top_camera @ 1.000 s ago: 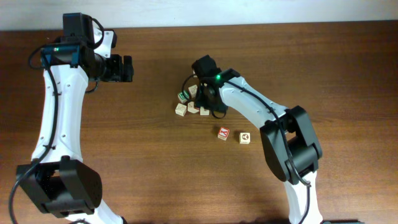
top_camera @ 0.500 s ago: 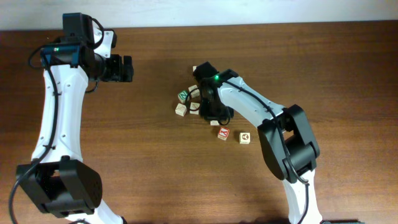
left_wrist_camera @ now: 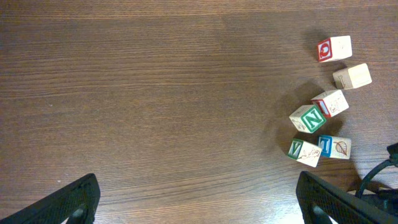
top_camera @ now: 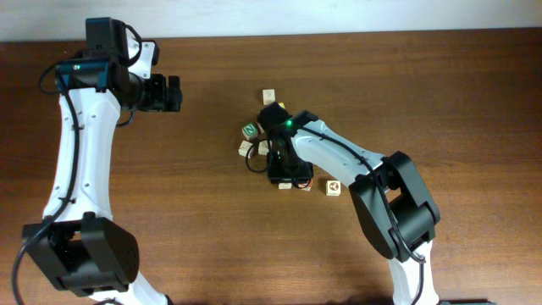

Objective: Rotate 3 blocks

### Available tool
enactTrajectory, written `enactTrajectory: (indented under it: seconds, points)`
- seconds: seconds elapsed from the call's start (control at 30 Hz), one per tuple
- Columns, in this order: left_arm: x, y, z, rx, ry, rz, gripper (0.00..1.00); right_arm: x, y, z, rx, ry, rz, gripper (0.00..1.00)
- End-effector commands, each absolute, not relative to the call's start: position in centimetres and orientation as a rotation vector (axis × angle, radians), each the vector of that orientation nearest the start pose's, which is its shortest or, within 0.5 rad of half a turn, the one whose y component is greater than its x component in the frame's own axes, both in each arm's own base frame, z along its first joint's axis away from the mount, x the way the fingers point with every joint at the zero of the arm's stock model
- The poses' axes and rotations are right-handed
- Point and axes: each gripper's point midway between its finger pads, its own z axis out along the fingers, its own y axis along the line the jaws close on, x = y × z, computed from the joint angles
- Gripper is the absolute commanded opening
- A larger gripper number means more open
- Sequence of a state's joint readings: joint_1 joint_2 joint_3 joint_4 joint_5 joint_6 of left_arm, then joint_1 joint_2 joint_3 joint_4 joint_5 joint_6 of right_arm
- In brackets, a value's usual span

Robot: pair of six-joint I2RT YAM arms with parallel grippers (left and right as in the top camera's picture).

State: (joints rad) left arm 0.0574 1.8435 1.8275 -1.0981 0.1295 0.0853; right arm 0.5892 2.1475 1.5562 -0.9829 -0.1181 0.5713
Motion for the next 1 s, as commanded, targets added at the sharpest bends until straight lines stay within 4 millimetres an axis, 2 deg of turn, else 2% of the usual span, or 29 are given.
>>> enactTrajectory:
  seconds: [0.0,0.07,0.13,0.17,0.2,0.27,0.33,0.4,0.43,0.47,0.57,0.67,0.77,0.83,0.97]
  points:
    - [44.8,0.2,20.6,0.073,2.667,-0.131,0.99,32.5,24.0,2.1,-0.041,3.2,0.155,0.54]
    - [44.8,0.2,20.6,0.074,2.667,-0.131,0.99,33.1,24.1,3.2,-0.07,3.18,0.148,0.59]
    - [44.8,0.2,20.6,0.074,2.667,-0.131,0.99,33.8,24.5,6.8,-0.094,3.135,0.178,0.6]
    - [44.8,0.2,20.6,0.074,2.667,-0.131,0.99,34.2,23.6,10.0,-0.084,3.085,0.15,0.6]
    - [44.8,0.2,20.6,0.074,2.667,-0.131,0.99,34.3,22.2,12.1,-0.054,3.045,0.119,0.63]
    - [44.8,0.2,20.6,0.074,2.667,-0.131,0.99,34.7,18.4,14.1,0.039,3.021,0.039,0.59]
    - [44.8,0.2,20.6,0.074,2.667,-0.131,0.99,34.4,14.0,13.3,0.15,3.085,-0.051,0.54]
    - [44.8,0.2,20.6,0.074,2.667,-0.131,0.99,33.2,10.6,10.7,0.271,3.164,-0.111,0.5]
    - [44.8,0.2,20.6,0.074,2.667,-0.131,0.99,32.3,9.6,8.9,0.308,3.207,-0.116,0.48]
    - [44.8,0.2,20.6,0.073,2.667,-0.131,0.99,31.7,9.4,7.6,0.308,3.239,-0.08,0.46]
    - [44.8,0.2,20.6,0.074,2.667,-0.131,0.99,29.4,9.3,3.5,0.317,3.296,-0.05,0.45]
    - [44.8,0.2,20.6,0.074,2.667,-0.131,0.99,28.2,10.7,1.2,0.329,3.321,0.098,0.45]
    - [44.8,0.2,20.6,0.074,2.667,-0.131,0.99,29.2,12.8,0.6,0.342,3.272,0.301,0.45]
    - [44.8,0.2,20.6,0.074,2.667,-0.131,0.99,30.1,13.4,0.5,0.349,3.235,0.331,0.45]
    - [44.8,0.2,20.6,0.074,2.667,-0.131,0.99,30.9,15.5,0.5,0.243,3.182,0.365,0.45]
